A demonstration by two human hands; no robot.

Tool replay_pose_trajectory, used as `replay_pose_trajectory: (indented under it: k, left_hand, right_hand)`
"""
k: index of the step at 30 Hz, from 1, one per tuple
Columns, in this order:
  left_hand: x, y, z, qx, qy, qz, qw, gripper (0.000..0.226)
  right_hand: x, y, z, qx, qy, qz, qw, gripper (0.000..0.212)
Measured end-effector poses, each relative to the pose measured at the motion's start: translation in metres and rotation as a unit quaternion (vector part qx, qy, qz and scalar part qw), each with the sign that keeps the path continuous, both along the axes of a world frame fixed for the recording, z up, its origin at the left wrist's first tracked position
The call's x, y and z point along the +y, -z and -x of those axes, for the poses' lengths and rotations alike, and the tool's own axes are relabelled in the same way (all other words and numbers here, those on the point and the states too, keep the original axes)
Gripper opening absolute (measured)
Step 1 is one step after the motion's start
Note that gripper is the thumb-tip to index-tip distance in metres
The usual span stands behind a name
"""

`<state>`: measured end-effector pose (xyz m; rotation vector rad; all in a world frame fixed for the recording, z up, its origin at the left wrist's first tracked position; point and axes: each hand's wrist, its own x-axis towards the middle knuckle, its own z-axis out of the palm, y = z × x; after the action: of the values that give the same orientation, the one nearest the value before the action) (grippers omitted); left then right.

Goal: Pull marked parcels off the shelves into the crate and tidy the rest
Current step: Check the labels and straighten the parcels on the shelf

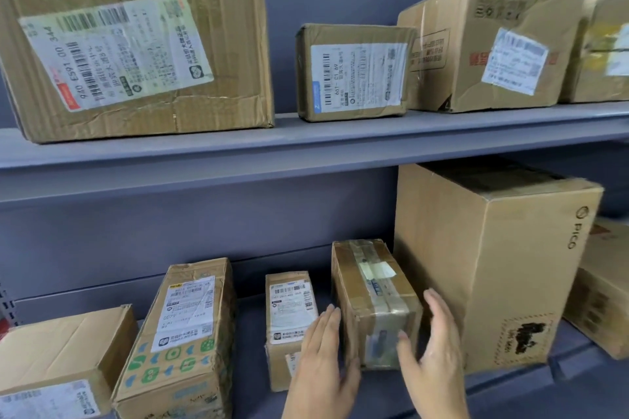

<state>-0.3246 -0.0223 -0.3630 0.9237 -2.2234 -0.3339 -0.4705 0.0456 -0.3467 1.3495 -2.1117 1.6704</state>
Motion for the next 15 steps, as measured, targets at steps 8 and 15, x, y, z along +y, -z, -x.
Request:
replay_pose_trajectory:
  k: [8, 15]
  left_hand:
    - [0.018, -0.010, 0.035, 0.057, 0.021, -0.191, 0.980, 0.084]
    - [0.051, -0.059, 0.030, 0.247, 0.076, -0.211, 0.943, 0.075]
  right_hand:
    - [0.008, 0.015, 0.020, -0.242, -0.212, -0.150, 0.935, 0.095]
    - [0.052, -0.015, 0.033, -0.291, -0.315, -0.018, 0.903, 0.084]
